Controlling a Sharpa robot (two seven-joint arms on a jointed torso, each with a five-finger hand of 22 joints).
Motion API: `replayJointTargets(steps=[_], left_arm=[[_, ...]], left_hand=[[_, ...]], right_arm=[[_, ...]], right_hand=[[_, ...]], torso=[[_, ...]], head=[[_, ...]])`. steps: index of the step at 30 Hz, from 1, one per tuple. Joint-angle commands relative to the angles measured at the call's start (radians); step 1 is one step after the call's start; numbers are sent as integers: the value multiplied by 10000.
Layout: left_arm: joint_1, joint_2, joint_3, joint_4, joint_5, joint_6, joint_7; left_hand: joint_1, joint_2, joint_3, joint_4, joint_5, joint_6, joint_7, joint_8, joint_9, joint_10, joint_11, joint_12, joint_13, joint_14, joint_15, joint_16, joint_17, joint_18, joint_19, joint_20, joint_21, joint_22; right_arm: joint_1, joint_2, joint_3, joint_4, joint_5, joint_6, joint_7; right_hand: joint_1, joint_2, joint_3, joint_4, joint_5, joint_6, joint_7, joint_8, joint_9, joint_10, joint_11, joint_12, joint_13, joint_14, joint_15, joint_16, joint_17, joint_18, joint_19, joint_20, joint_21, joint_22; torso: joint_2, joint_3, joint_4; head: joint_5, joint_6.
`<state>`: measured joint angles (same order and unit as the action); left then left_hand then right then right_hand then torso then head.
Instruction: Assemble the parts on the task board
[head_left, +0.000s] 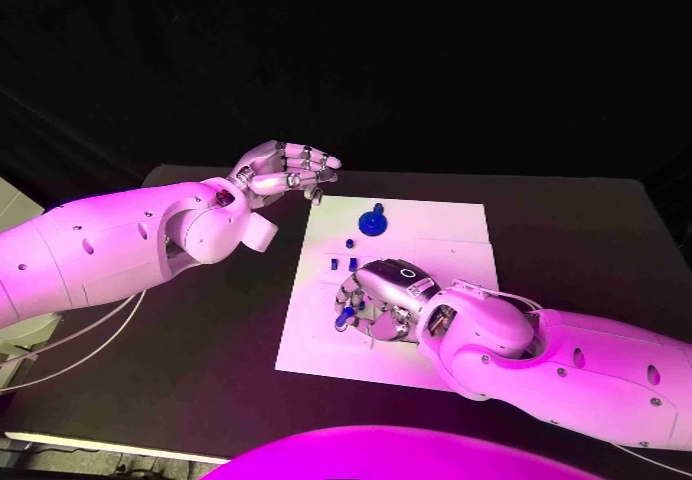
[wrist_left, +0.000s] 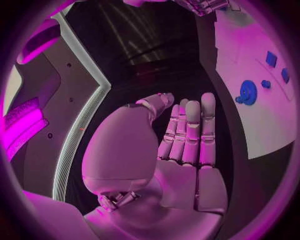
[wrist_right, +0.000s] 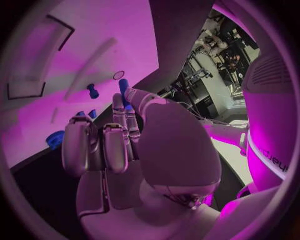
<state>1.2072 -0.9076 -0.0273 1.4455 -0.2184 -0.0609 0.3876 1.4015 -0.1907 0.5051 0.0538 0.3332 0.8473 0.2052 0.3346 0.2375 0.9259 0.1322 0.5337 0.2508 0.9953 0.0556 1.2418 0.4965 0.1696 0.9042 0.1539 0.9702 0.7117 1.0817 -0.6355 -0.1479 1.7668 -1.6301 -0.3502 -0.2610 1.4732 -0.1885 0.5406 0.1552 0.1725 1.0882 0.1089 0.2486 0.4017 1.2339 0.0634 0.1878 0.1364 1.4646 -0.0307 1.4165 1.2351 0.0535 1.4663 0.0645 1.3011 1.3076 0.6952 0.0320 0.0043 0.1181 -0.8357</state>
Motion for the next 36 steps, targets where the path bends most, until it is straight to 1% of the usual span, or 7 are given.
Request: replayJointTargets(steps=[1, 9, 17, 30, 35, 36], left_arm=[[-2, 14, 5, 14, 88, 140, 46], [-2, 3, 5, 14, 88, 142, 39], [-2, -9, 5, 17, 88, 135, 33], [-2, -10, 4, 17, 88, 143, 26], [-2, -4, 4, 16, 88, 148, 18], [-2, -3, 4, 18, 88, 150, 16]], left_hand=[[31, 91, -16, -52, 50, -91, -2, 55, -12, -77, -4, 36, 16, -19, 34, -60, -16, 157, 68, 1, -56, -14], [14, 97, -18, -45, 49, -100, 1, 66, -16, -88, -1, 49, 14, -16, 37, -64, -18, 156, 71, 1, -58, -17], [14, 97, -18, -45, 49, -100, 1, 66, -16, -88, -1, 49, 14, -16, 37, -64, -18, 156, 71, 1, -58, -17], [8, 100, -17, -42, 49, -103, 2, 70, -17, -93, 0, 54, 13, -15, 37, -66, -19, 155, 71, 1, -59, -19], [8, 100, -17, -42, 49, -103, 2, 70, -17, -93, 0, 54, 13, -15, 37, -66, -19, 155, 71, 1, -59, -19], [8, 100, -17, -42, 49, -103, 2, 70, -17, -93, 0, 54, 13, -15, 37, -66, -19, 155, 71, 1, -59, -19]], right_arm=[[-27, 33, -3, -36, -364, 485, -62], [-81, 172, -13, -157, -577, 725, -242], [-129, 207, -17, -166, -810, 772, -609], [-156, 273, -17, -155, -858, 800, -667], [-161, 408, -25, -229, -860, 972, -687], [-161, 439, -29, -247, -860, 1007, -689]], right_hand=[[30, -12, 1, -60, 25, 66, 1, 42, 448, 296, -236, -16, 17, 454, -69, -6, -15, -90, 609, -52, -38, 2031], [4, -10, 3, -59, 25, 65, 1, 45, 456, 299, -234, -24, 20, 453, -65, -7, -19, -88, 606, -50, -54, 2028], [-27, -14, 6, -60, 26, 58, 1, 46, 465, 298, -231, -37, 22, 446, -64, -21, -48, -83, 600, -46, -87, 2021], [-47, -13, 9, -60, 30, 54, 1, 46, 471, 297, -229, -46, 24, 443, -63, -28, -63, -85, 601, -45, -74, 2024], [-150, -48, 18, -71, 19, -1, 8, 26, 491, 267, -214, -107, 29, 424, -51, -63, -129, -67, 578, -35, -189, 1999], [-254, -84, 41, -60, -7, -123, 39, -45, 480, 172, -178, -195, 21, 420, -16, -70, -143, -63, 567, -23, -220, 1992]], torso=[[-4, -5, 11], [1, -9, 11], [3, -6, 10], [-3, -4, -1], [-2, -6, 3], [-2, -5, 8]], head=[[-13, -9], [-14, -28], [-15, -32], [-20, -31], [-15, -41], [-15, -47]])
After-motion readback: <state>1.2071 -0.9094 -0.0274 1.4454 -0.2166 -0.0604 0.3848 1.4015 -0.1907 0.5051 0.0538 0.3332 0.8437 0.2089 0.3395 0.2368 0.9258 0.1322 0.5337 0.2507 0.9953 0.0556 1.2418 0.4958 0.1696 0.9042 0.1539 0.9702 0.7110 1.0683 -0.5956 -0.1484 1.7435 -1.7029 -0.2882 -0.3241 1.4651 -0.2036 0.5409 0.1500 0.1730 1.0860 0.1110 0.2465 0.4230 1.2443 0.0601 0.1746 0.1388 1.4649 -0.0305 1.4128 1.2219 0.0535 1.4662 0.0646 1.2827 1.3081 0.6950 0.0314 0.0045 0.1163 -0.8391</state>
